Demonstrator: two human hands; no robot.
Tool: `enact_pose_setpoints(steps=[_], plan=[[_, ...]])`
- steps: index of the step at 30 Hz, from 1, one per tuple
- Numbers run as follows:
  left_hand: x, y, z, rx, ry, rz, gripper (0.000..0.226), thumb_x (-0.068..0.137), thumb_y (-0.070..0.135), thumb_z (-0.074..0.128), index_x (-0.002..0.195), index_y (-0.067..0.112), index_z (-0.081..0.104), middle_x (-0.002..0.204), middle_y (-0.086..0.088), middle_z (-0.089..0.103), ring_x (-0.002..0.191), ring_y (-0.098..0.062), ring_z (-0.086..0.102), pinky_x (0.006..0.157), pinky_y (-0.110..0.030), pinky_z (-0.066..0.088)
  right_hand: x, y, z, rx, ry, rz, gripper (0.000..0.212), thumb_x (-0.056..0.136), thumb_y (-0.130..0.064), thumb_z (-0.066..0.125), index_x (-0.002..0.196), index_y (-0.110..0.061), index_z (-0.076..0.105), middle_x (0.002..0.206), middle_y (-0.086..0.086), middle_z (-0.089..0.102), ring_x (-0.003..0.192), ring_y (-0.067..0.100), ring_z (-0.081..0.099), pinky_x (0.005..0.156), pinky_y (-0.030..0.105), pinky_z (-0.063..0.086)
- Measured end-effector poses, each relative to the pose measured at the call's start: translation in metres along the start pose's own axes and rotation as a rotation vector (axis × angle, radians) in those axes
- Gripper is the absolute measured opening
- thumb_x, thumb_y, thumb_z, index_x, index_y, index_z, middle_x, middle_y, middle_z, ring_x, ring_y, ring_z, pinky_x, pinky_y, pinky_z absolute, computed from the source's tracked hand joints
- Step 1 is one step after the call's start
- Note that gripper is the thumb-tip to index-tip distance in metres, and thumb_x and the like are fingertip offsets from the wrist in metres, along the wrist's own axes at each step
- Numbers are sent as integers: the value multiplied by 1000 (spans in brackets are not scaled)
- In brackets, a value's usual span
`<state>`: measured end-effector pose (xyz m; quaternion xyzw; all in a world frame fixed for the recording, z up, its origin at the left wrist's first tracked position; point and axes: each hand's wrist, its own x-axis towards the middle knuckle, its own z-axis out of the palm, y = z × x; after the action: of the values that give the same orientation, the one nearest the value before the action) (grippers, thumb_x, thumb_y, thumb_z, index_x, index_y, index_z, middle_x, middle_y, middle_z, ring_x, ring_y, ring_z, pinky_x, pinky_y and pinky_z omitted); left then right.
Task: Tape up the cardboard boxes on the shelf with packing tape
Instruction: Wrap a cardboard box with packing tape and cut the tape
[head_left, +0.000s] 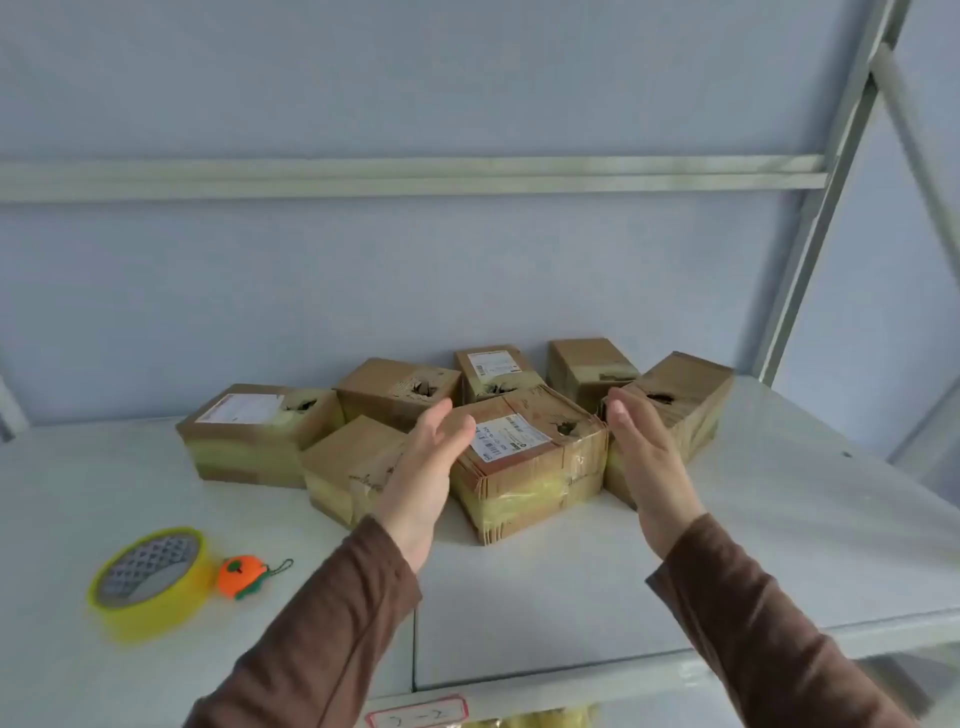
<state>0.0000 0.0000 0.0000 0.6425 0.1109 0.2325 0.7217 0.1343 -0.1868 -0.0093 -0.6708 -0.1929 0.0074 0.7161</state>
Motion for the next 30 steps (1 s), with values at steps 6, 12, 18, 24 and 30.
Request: enact_pose_setpoints(steps=[6, 12, 18, 24, 30], plan=[[11, -35, 1, 220, 148, -57, 59, 99, 38, 65, 151, 27, 40, 153, 2, 41, 141, -15, 40, 119, -42, 36, 8, 26, 1, -131, -23, 166, 55, 104, -42, 54, 153, -20, 41, 147, -1, 50, 131, 16, 49, 110, 37, 41], [27, -44, -6, 384, 224, -63, 74, 98, 41, 66, 159, 18, 32, 160, -2, 32, 148, -19, 30, 124, -45, 26, 23, 35, -6, -192, -70, 197, 55, 105, -39, 54, 155, -19, 41, 150, 2, 49, 137, 21, 47, 118, 45, 39], [17, -40, -8, 215, 85, -102, 59, 101, 34, 63, 154, 29, 40, 148, 8, 54, 135, -9, 50, 117, -38, 37, 15, 30, -17, -146, -124, 194, 23, 105, -35, 56, 121, -20, 62, 114, 1, 69, 107, 18, 64, 85, 28, 49], [-22, -34, -8, 113, 47, -97, 46, 100, 31, 65, 136, 52, 46, 124, 25, 69, 109, 12, 63, 89, -17, 41, -30, 20, -35, -104, -186, 113, 16, 103, -35, 58, 109, -20, 60, 91, -14, 72, 82, -1, 67, 68, 13, 50], [-51, -41, -9, 106, 37, -157, 42, 98, 25, 66, 117, 60, 54, 124, 20, 71, 111, 8, 65, 87, -17, 46, -62, 14, -45, -204, -255, 72, 13, 101, -31, 60, 109, -22, 63, 107, 5, 68, 106, 24, 63, 87, 35, 53]])
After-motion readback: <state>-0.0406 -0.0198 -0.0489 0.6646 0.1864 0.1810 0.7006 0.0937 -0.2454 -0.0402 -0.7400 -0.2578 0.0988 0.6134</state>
